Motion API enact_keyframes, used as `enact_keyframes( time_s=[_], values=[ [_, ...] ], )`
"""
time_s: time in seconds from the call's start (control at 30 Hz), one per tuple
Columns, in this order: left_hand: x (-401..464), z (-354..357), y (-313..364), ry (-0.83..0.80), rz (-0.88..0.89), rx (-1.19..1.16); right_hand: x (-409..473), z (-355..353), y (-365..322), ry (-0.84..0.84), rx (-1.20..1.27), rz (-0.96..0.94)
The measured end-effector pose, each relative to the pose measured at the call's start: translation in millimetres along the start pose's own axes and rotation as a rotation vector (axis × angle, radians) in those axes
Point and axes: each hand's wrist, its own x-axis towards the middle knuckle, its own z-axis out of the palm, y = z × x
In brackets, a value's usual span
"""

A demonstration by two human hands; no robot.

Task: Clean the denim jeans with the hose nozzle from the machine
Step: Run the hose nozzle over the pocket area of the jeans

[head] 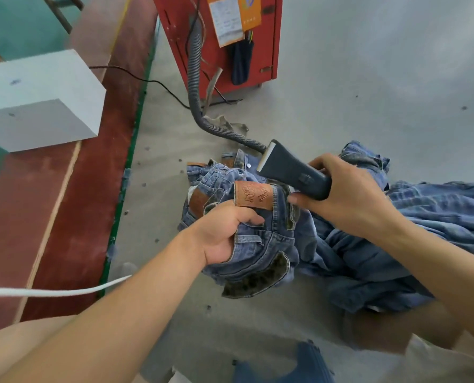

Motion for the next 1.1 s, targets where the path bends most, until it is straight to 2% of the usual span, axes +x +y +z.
enact_keyframes(
  time_s=[0.13, 0.27, 0.43, 0.53, 0.6, 0.77, 0.93, 1.0, 1.1],
  values=[
    [-7, 5, -1, -0.006, 0.054, -0.005, 8, 5, 4, -0.056, -0.079, 0.047],
    [-13, 2, 3, -0.017, 0.072, -0.117, 18, -1, 14, -0.09, -0.079, 0.098],
    [-16, 0, 3, -0.047, 0.1, -0.19, 15, -10, 13, -0.181, -0.087, -0.057],
    [-16, -1, 3, -0.006, 0.087, -0.212, 13, -34, 13, -0.1, -0.126, -0.207],
    [-15, -1, 5, 0.041, 0.075, -0.211, 15, -52, 12, -0.097, -0.207, -0.264],
    [-14, 4, 10, 0.112, 0.071, -0.135, 14, -56, 2, -0.245, -0.529, -0.336],
    [-13, 7, 13, 0.159, 0.066, -0.093, -1, -38, -10, -0.337, -0.65, -0.52],
    [-12, 6, 14, 0.17, 0.063, -0.074, -4, -37, -8, -0.344, -0.658, -0.543],
    [-10, 6, 16, 0.15, 0.076, -0.083, 0, -43, -3, -0.287, -0.585, -0.468]
  ],
)
